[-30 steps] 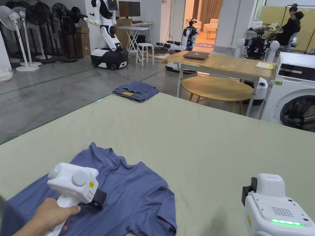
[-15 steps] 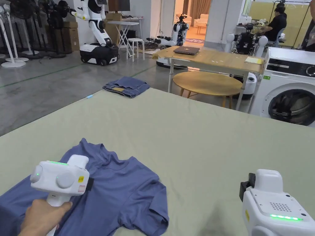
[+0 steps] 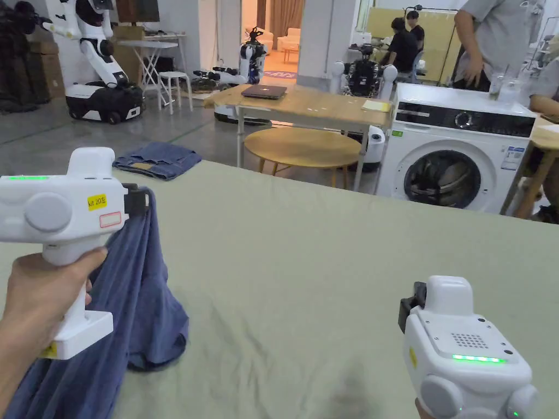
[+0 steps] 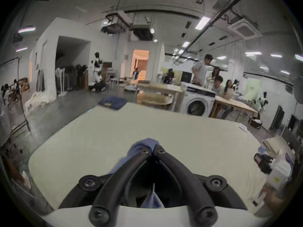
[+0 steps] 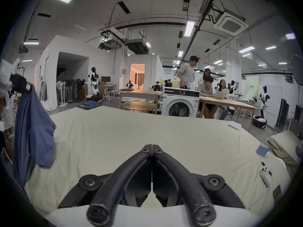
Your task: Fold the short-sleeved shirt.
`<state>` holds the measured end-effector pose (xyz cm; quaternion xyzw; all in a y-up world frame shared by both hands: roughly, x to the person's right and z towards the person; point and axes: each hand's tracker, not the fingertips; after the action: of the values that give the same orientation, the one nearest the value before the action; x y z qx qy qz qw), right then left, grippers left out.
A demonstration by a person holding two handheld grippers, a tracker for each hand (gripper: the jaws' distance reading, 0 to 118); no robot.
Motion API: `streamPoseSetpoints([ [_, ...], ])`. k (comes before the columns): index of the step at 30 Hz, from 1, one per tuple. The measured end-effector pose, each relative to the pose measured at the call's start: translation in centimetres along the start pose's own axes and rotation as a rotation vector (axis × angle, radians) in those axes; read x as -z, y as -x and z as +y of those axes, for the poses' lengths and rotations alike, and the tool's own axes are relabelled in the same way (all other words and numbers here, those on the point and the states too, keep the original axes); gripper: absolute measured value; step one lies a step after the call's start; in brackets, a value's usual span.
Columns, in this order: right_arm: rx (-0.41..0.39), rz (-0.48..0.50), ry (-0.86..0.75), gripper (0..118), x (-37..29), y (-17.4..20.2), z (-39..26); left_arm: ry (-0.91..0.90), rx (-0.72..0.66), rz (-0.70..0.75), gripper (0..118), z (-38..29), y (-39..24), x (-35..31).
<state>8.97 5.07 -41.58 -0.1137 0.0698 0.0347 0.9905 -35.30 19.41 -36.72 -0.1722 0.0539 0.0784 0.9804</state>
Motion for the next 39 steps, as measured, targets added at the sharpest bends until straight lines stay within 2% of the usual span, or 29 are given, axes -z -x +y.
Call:
streamPoseSetpoints([
  [9, 0.032, -0.099, -0.029, 0, -2.3, -5.4, 0.5, 0.012, 0.153, -0.231, 0, 3.1, -13.6, 3.6],
  [20, 0.071, -0.261, -0.039, 0, -6.4, -13.1, 0.1, 0.063, 0.248, -0.579, 0, -1.5, -31.1, 7.3],
  [23, 0.077, -0.296, -0.036, 0, -7.4, -15.0, -0.1, 0.108, 0.285, -0.634, 0, -3.5, -34.9, 7.8],
  [29, 0.109, -0.354, -0.024, 0, -8.7, -17.6, -0.8, 0.182, 0.28, -0.725, 0, -7.7, -39.9, 8.0],
  [35, 0.111, -0.368, 0.003, 0, -9.1, -18.1, -1.9, 0.249, 0.302, -0.754, 0, -11.4, -40.8, 8.2],
  [36, 0.111, -0.367, 0.007, 0, -9.1, -18.1, -2.0, 0.258, 0.295, -0.747, 3, -11.7, -40.6, 8.1],
  [38, 0.108, -0.363, 0.012, 0, -9.0, -17.9, -2.0, 0.271, 0.265, -0.757, 28, -11.9, -39.5, 8.3],
  [39, 0.108, -0.359, 0.012, 0, -8.9, -17.7, -2.0, 0.268, 0.243, -0.766, 36, -11.8, -38.7, 8.3],
])
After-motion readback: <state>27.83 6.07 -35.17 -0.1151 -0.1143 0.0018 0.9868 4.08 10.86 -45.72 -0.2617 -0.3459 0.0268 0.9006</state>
